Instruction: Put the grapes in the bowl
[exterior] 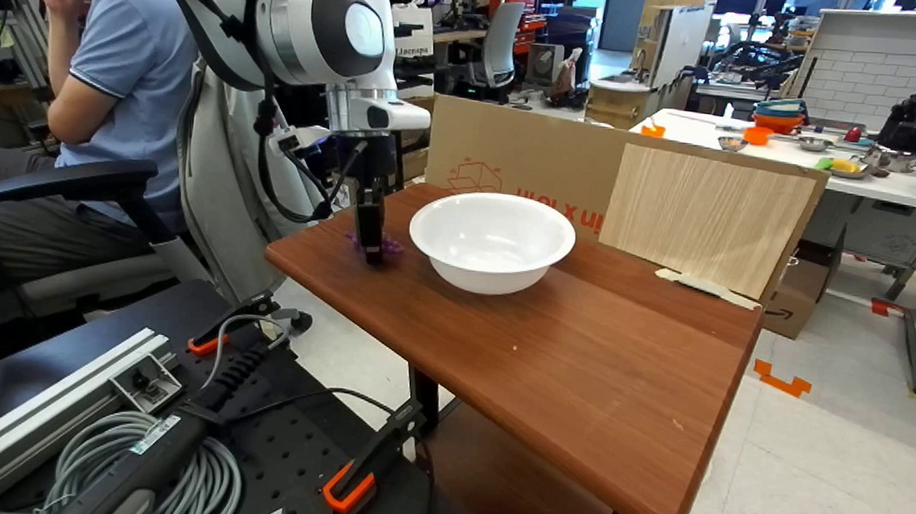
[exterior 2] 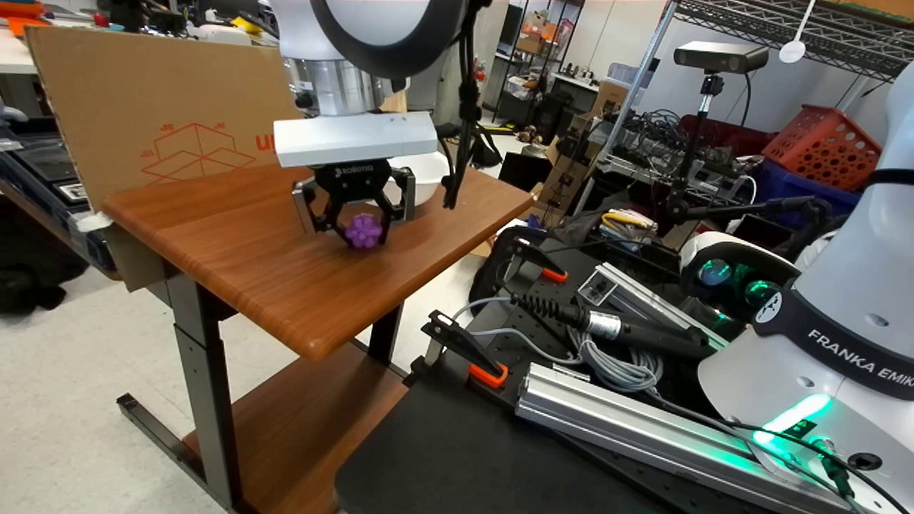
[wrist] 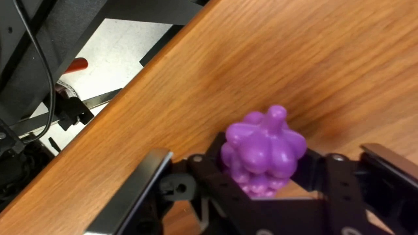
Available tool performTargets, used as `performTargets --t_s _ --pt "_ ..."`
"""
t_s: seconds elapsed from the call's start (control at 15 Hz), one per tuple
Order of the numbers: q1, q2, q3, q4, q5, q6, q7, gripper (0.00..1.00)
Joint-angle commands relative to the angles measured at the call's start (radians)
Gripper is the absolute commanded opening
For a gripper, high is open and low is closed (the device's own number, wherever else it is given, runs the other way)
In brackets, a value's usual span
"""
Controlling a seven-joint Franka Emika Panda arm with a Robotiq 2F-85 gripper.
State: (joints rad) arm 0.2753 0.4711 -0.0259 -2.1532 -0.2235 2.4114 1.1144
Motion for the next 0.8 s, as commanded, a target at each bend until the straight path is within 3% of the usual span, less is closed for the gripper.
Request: performTargets --t_s 0.0,0.07,0.4,0.53,0.73 --pt "-0.028 -0.15 0.018 -0.104 0.069 0.086 -0.016 0.07" --pt "-0.031 -0.202 0.019 -0.133 0.077 0.107 -0.023 0.0" --pt "-0.077 -0.46 0.019 -0.236 0.097 0.183 -0.021 0.0" --pt "-0.119 -0.503 0.023 -0.22 0.157 0.16 -0.047 0.0" --pt "-0.174 -0.474 0.014 -0.169 0.267 0.113 -0.059 0.0"
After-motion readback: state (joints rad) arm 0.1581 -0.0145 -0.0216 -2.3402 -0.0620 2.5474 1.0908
